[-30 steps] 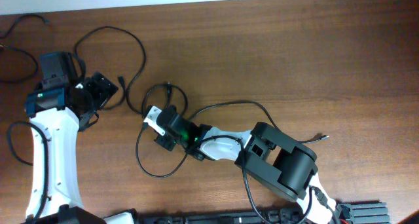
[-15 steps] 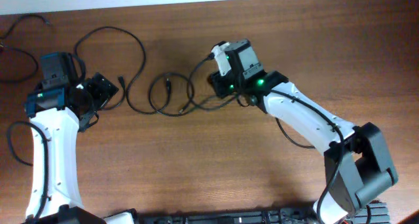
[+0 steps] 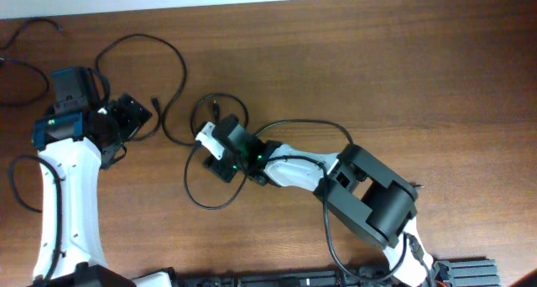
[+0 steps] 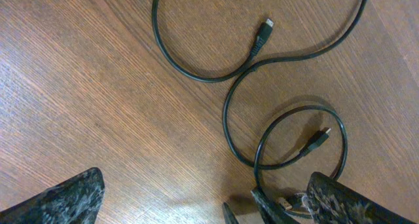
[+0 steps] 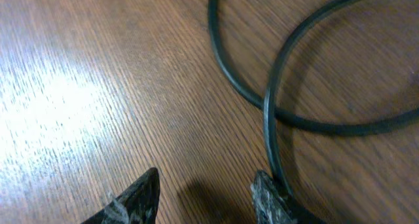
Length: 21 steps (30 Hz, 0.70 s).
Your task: Untangle cables
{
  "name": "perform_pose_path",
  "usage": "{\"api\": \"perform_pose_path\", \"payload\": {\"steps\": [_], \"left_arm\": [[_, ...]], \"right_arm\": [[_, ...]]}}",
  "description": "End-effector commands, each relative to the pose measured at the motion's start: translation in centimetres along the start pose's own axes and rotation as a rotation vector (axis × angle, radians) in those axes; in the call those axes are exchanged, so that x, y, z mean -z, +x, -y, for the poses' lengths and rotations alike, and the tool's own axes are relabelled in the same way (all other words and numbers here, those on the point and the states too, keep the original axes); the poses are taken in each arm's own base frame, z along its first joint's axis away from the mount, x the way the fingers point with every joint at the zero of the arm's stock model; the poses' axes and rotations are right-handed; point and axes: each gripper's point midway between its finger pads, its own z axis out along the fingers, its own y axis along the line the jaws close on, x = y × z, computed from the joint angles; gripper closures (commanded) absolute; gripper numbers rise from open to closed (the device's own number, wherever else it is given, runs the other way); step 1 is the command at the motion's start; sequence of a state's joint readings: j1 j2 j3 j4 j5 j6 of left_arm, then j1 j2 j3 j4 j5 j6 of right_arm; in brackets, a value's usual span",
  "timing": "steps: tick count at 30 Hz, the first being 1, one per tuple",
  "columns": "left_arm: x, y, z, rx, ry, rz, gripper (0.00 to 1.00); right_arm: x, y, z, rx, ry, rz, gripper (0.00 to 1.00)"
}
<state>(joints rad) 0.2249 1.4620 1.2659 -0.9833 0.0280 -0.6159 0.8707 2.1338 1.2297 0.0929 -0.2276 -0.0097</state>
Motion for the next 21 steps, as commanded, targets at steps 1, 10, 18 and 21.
{"api": "perform_pose_path", "payload": {"steps": [1,10,18,21], "left_arm": [[0.8,-0.4,0.3,-0.018,0.022,0.022,0.01],[0.8,-0.4,0.3,-0.017,0.022,0.023,0.01],[0.8,-0.4,0.3,-0.018,0.022,0.022,0.01],[0.8,-0.4,0.3,-0.017,0.022,0.023,0.01]], "right_arm": [[-1.5,2.2,0.0,0.042,0.007,-0.046,0.66],[6.9,-6.6,10.9,-0.040,0.357,0.175,0.96],[16.3,0.5,26.4,-0.326,0.593,0.057,0.96],[16.8,4.7,28.0,-0.404,0.607,-0.051,0.96]]}}
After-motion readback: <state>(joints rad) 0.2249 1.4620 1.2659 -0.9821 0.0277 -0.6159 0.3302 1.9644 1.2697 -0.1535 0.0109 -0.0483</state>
